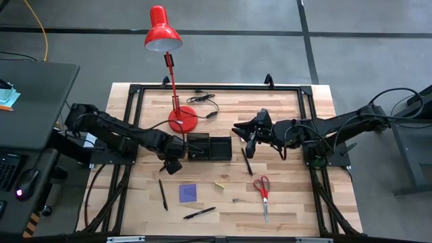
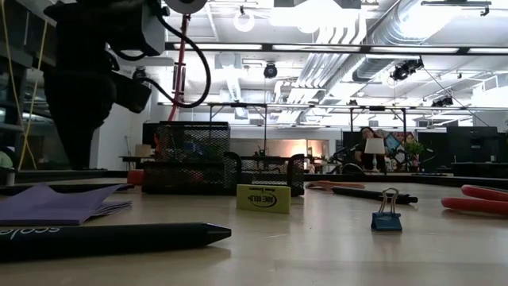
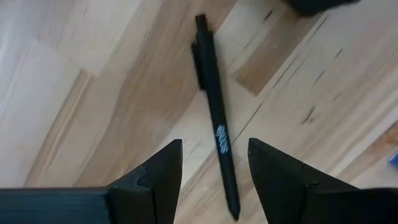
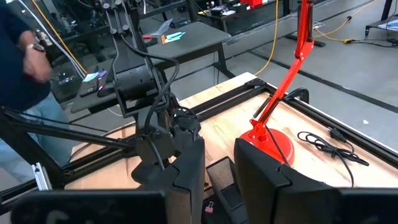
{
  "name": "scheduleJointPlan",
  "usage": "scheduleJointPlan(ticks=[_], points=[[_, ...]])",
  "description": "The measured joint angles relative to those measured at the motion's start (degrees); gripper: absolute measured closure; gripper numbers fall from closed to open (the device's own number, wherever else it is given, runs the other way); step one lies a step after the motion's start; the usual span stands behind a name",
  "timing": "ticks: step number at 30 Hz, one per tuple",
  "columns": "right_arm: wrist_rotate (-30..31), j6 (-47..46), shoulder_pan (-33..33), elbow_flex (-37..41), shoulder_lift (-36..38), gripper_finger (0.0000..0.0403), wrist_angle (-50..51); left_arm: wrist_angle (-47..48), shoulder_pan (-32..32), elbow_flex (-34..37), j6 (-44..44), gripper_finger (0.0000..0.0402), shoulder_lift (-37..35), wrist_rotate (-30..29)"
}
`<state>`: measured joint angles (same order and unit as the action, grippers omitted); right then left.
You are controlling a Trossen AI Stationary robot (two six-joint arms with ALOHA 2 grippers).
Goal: Pick and place office supplies into organizer
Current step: Put the pen into the desk organizer
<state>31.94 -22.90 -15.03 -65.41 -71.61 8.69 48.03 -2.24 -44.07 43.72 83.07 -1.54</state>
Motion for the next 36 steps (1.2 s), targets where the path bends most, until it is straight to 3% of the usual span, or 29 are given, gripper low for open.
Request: scheduleJointPlan(ticks=[25, 36], points=[[0.6, 0.5, 0.0, 0.0, 0.0, 0.0322, 0.1, -0.5, -0.1, 0.0, 1.1, 0.0232, 0.5, -0.5], [1.0, 0.5, 0.0, 0.0, 0.0, 0.0322, 0.0, 0.0, -3.8, 0.0, 3.5, 0.0232, 0.5, -2.0]])
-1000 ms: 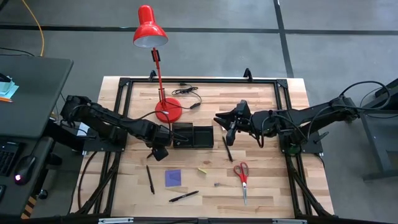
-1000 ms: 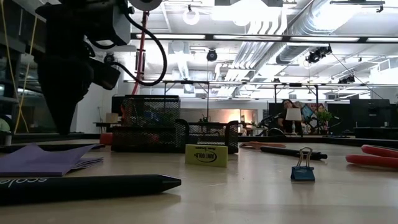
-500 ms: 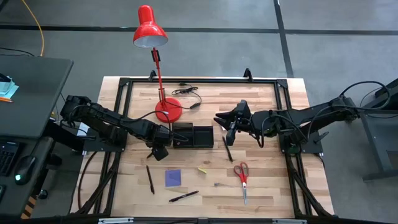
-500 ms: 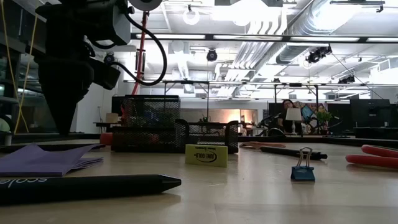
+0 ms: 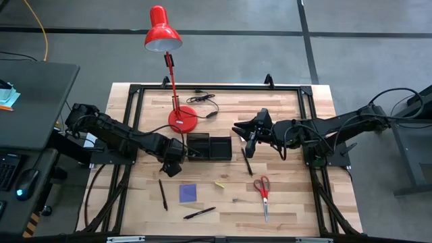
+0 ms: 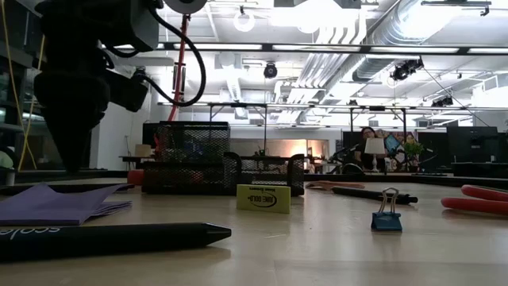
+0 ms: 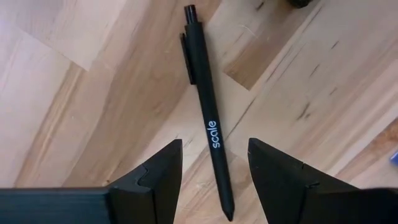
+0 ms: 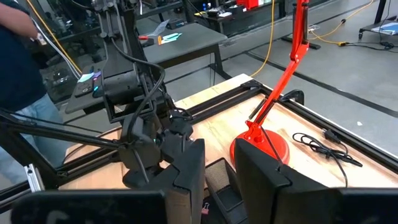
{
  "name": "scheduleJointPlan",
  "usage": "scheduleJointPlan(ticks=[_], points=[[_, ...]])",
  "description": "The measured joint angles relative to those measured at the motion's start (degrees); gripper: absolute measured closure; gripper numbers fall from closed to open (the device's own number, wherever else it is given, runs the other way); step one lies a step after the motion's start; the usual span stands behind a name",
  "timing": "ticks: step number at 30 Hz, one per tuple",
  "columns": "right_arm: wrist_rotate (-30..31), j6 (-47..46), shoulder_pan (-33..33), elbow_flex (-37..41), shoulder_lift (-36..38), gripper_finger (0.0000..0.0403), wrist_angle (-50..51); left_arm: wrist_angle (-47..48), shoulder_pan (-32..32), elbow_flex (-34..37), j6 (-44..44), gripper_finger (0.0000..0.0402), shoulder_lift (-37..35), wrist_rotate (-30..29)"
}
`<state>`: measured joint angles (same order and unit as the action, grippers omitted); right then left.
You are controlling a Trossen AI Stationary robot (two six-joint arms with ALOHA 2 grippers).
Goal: Pick and place office supplies into organizer
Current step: Put the pen into the desk organizer
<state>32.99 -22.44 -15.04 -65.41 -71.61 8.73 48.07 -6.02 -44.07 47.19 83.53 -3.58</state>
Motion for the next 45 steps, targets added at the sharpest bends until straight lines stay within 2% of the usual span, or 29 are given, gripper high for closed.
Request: scheduleJointPlan(ticks=[25, 38, 45], points=[[0.0, 0.0, 0.0, 0.0, 0.0, 0.0322, -0.5, -5.0, 0.0, 4.7, 2.1, 0.0232, 0.0, 2.7], [0.5, 0.0, 0.0, 0.0, 0.0, 0.0322, -0.5, -4.7, 0.0, 4.7, 2.1, 0.0312, 0.0, 2.6], [0.5, 0.0, 0.0, 0.0, 0.0, 0.0322, -0.5, -4.7, 0.0, 4.7, 2.1, 0.0307, 0.0, 2.6]])
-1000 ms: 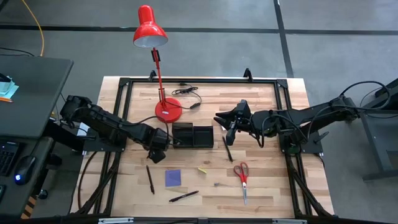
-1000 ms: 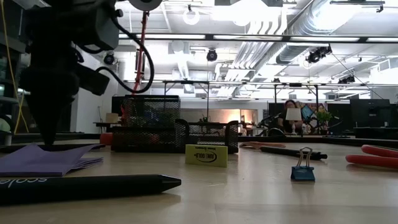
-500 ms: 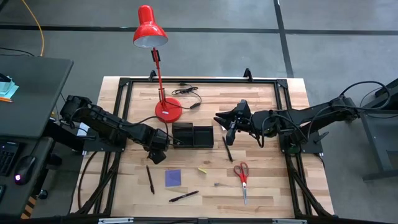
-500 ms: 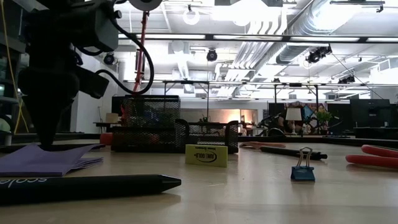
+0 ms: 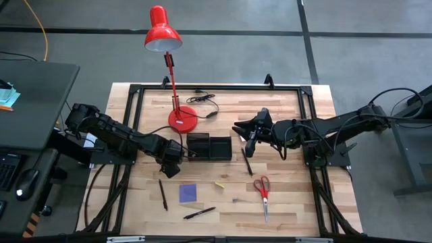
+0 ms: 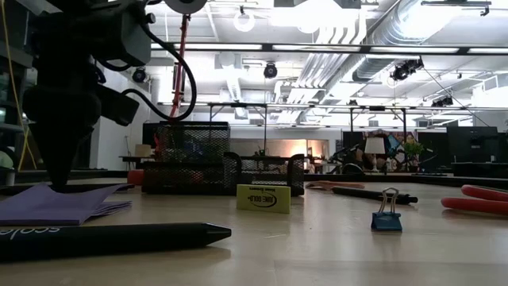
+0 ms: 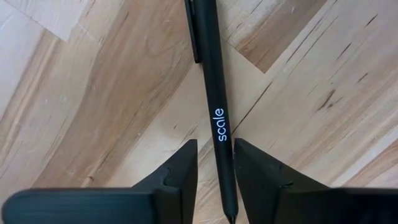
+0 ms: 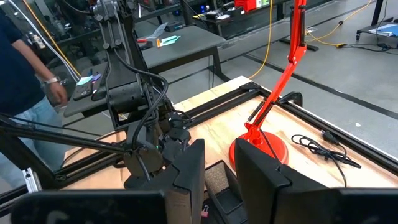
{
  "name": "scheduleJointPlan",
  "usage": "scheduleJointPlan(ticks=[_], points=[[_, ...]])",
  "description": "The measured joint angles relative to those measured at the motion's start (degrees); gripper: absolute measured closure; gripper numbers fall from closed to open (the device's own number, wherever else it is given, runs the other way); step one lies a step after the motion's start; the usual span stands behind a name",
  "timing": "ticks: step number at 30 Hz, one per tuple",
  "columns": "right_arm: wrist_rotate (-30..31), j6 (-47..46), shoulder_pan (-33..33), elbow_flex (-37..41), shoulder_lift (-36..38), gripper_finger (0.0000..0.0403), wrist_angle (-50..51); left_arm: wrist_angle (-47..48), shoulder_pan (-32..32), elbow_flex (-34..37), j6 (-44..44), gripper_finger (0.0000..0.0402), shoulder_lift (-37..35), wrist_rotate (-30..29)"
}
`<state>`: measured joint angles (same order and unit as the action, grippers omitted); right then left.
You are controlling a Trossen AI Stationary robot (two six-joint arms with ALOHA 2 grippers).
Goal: Pick and place office supplies into organizer
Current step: Put the pen into the desk organizer
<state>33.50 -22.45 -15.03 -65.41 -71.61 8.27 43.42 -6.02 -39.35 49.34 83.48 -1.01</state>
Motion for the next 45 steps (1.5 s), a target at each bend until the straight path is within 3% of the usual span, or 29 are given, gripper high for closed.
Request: scheduleJointPlan(ticks=[8, 18, 45], points=[[0.0, 0.0, 0.0, 0.0, 0.0, 0.0322, -0.8, 1.6, 0.0, 0.0, 0.0, 0.0283, 0.0, -1.4], [0.0, 1.1, 0.0, 0.0, 0.0, 0.0322, -2.4, 2.4, 0.0, 0.0, -1.8, 0.0302, 0.0, -1.6], [0.5, 1.1, 0.0, 0.0, 0.0, 0.0322, -2.7, 1.2, 0.0, 1.6, -4.6, 0.0295, 0.0, 1.1]])
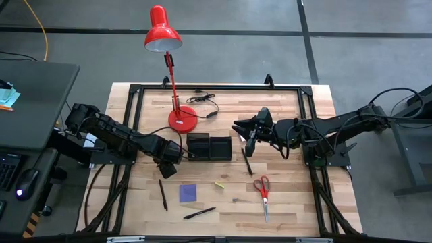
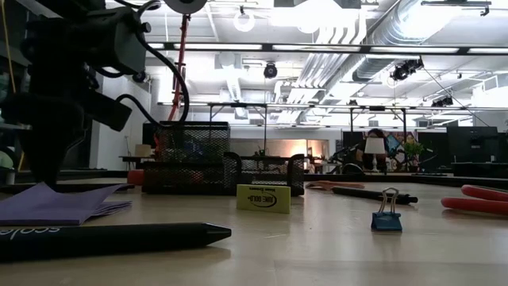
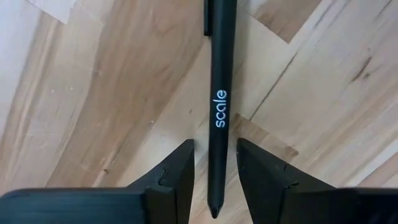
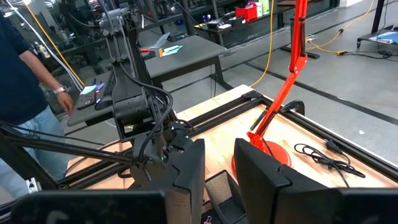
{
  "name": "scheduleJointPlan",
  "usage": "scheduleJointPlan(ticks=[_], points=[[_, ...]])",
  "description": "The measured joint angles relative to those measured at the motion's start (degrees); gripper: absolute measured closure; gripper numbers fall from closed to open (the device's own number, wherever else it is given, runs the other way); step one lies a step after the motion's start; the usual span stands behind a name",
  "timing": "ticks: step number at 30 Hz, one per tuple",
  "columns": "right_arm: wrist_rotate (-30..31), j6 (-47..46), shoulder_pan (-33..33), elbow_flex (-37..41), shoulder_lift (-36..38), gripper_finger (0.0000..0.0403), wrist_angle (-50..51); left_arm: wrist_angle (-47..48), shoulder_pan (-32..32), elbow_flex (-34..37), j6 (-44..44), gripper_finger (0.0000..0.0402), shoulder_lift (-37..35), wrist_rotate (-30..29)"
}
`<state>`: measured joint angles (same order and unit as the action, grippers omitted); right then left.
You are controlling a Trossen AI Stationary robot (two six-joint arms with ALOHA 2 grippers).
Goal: Pick and place office supplies into organizer
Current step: Put the pen into the desk organizer
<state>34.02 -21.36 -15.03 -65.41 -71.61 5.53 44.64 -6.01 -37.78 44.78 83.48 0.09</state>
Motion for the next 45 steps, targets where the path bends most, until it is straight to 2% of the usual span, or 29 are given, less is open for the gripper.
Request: scheduleJointPlan(ticks=[15, 33, 37, 45], points=[[0.1, 0.0, 0.0, 0.0, 0.0, 0.0322, -0.3, 0.0, 0.0, 0.0, -1.5, 0.0390, -0.1, 1.3], [0.1, -0.1, 0.0, 0.0, 0.0, 0.0322, -0.3, 0.0, 0.0, 0.0, -1.8, 0.0393, -0.1, 2.1], [0.1, 0.0, 0.0, 0.0, 0.0, 0.0322, -0.3, 0.1, 0.0, 0.0, -2.4, 0.0398, -0.4, 4.1], [0.1, 0.9, 0.0, 0.0, 0.0, 0.0322, -0.3, 3.9, 0.0, -3.4, -3.1, 0.0396, -2.6, 5.0]])
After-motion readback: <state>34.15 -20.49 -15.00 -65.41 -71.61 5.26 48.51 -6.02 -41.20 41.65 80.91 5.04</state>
